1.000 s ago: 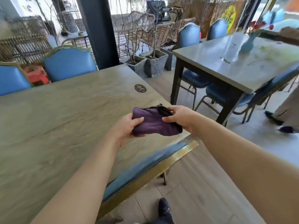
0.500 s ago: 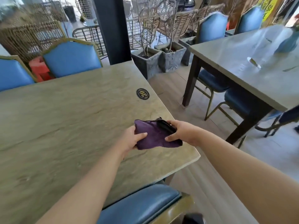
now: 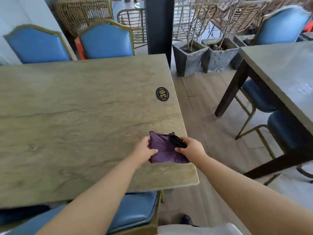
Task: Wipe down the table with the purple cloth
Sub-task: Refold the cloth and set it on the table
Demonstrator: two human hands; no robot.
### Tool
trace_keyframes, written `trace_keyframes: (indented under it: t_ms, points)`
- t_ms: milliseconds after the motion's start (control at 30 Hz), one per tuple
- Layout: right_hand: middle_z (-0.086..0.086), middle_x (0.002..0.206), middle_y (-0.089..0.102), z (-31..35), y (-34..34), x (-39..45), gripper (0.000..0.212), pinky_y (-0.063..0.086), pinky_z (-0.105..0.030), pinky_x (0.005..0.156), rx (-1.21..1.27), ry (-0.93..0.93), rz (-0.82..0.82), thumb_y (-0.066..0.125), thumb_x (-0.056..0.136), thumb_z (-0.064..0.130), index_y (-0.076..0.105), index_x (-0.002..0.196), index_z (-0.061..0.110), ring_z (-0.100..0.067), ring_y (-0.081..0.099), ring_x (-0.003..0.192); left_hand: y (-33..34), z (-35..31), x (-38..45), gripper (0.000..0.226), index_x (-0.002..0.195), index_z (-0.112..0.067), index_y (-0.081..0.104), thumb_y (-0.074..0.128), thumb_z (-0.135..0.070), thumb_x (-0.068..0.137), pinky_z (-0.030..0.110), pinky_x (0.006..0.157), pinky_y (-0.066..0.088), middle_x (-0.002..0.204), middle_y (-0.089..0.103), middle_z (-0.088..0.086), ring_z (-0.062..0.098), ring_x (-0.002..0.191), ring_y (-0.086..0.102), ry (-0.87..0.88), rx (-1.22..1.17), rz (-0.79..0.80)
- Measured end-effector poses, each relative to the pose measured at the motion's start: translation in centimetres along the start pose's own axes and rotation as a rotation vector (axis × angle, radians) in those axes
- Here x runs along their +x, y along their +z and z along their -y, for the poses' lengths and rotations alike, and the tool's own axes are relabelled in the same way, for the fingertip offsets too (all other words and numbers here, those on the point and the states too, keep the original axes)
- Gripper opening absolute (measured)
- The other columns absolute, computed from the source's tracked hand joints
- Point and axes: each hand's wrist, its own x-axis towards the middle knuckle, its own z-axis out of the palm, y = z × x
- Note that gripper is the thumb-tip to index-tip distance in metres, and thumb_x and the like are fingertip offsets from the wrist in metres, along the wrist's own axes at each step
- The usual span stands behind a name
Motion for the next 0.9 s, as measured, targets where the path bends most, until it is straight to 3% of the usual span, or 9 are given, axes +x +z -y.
trace_keyframes:
  t_ms: [67,167,300,433,533,600,700,800,900]
  points:
    - [-0.005,0.113,0.068,-0.9,0.6,0.1,0.046,0.040,-0.021,0.082,-0.053,-0.023,0.011,0.074,0.079,0.022,0.061,0.123,0.022,-0.023,0.060,0.107,1.0,1.0,0.1,0.051,0.128,-0.004,0.048,0.069,-0.001,0.082,0.040,0.093,0.050,0.127,0.060,0.016,0.030,0.112,0.060,-0.011,0.174,-0.051]
    - [-0.009,0.106,0.063,-1.5,1.1,0.1,0.035,0.036,-0.023,0.074,-0.081,-0.039,-0.009,0.067,0.084,0.026,0.062,0.118,0.020,-0.027,0.059,0.101,1.7,1.5,-0.4,0.048,0.124,-0.006,0.053,0.072,-0.009,0.080,0.030,0.091,0.046,0.124,0.062,0.011,0.027,0.112,0.059,-0.038,0.347,-0.102]
    - [-0.005,0.097,0.067,-2.0,0.9,-0.1,0.025,0.043,-0.027,0.068,-0.066,-0.041,-0.018,0.059,0.089,0.032,0.062,0.108,0.017,-0.025,0.063,0.092,1.6,1.1,-0.5,0.054,0.128,-0.008,0.050,0.074,-0.013,0.080,0.033,0.096,0.045,0.126,0.061,0.011,0.028,0.114,0.058,-0.095,0.469,-0.178]
    - [-0.007,0.117,0.055,-2.4,0.4,0.1,0.036,0.047,-0.033,0.087,-0.061,-0.087,-0.114,0.056,0.092,0.025,0.052,0.125,0.013,-0.023,0.054,0.108,2.7,0.4,-1.8,0.058,0.133,-0.015,0.041,0.070,-0.017,0.082,0.035,0.097,0.040,0.130,0.046,0.013,0.032,0.120,0.049,-0.116,0.668,-0.338]
    - [-0.004,0.115,0.048,-2.7,0.0,0.1,0.028,0.042,-0.028,0.092,-0.033,-0.288,-0.154,0.054,0.089,0.008,0.057,0.117,0.010,-0.022,0.048,0.111,4.3,0.5,-2.9,0.056,0.133,-0.015,0.039,0.067,-0.022,0.085,0.032,0.103,0.033,0.134,0.032,0.011,0.030,0.125,0.037,0.050,0.761,-0.398]
    - [-0.003,0.114,0.051,-2.8,0.2,0.1,0.026,0.040,-0.026,0.091,-0.142,-0.451,-0.041,0.055,0.089,0.009,0.061,0.114,0.012,-0.022,0.046,0.111,5.1,0.5,-3.2,0.056,0.135,-0.015,0.038,0.064,-0.027,0.088,0.032,0.105,0.032,0.137,0.029,0.009,0.028,0.127,0.034,0.141,0.836,-0.313]
    - [-0.001,0.134,0.043,-3.5,1.0,-0.1,0.051,0.037,-0.034,0.104,-0.508,-0.595,0.124,0.057,0.090,0.036,0.044,0.138,0.025,-0.022,0.034,0.127,5.9,0.8,-3.2,0.072,0.153,-0.018,0.014,0.051,-0.040,0.095,0.042,0.118,0.018,0.160,0.005,0.007,0.029,0.147,0.008,0.062,0.971,-0.072]
    - [0.001,0.153,0.024,-4.3,1.4,-0.6,0.065,0.022,-0.036,0.114,-0.664,-0.565,0.087,0.045,0.093,0.051,0.021,0.150,0.031,-0.020,0.018,0.142,6.7,1.7,-3.4,0.090,0.150,-0.023,-0.021,0.044,-0.051,0.095,0.050,0.119,-0.003,0.153,-0.037,0.001,0.024,0.145,-0.025,-0.106,1.025,0.135]
    - [0.003,0.160,0.012,-5.0,1.6,-1.4,0.067,0.012,-0.038,0.119,-0.656,-0.505,0.056,0.039,0.095,0.054,0.012,0.151,0.030,-0.018,0.008,0.147,6.9,2.1,-3.6,0.097,0.146,-0.024,-0.031,0.046,-0.053,0.094,0.051,0.119,-0.005,0.147,-0.046,0.000,0.023,0.142,-0.032,-0.131,1.069,0.172]
